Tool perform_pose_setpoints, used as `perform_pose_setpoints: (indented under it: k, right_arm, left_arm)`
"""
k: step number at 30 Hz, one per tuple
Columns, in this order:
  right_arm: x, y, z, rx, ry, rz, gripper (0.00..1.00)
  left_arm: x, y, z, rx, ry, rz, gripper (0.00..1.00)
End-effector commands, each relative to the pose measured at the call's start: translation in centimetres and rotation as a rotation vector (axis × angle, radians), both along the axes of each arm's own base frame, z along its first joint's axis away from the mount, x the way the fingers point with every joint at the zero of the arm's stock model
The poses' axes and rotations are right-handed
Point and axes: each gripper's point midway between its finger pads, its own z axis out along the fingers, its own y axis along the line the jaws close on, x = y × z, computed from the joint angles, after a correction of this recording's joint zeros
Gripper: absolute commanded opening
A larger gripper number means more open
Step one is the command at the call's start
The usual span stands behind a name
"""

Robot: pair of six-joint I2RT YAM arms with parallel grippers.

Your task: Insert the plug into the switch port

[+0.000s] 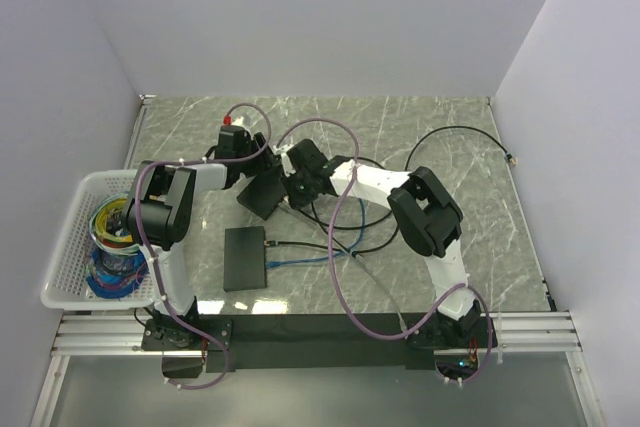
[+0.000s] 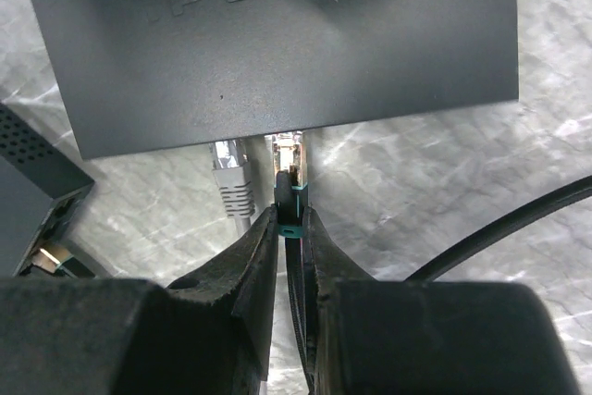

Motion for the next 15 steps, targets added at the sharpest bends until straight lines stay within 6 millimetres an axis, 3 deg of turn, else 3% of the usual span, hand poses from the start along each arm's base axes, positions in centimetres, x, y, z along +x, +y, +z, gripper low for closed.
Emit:
perform_pose_setpoints:
  k: [1,15]
  right_arm:
    - [1.1,3.5,6.5,0.148,-0.119,0.057,0.0]
    - [3.1,3.6,4.4,0.074,-0.082,-0.014,0.0]
  left_arm:
    - [-1.8,-1.5,-0.1,-0.014,0.023,-0.07,0.58]
    - [-4.2,-0.9,-0.1,-0.019,0.055,-0.035,0.58]
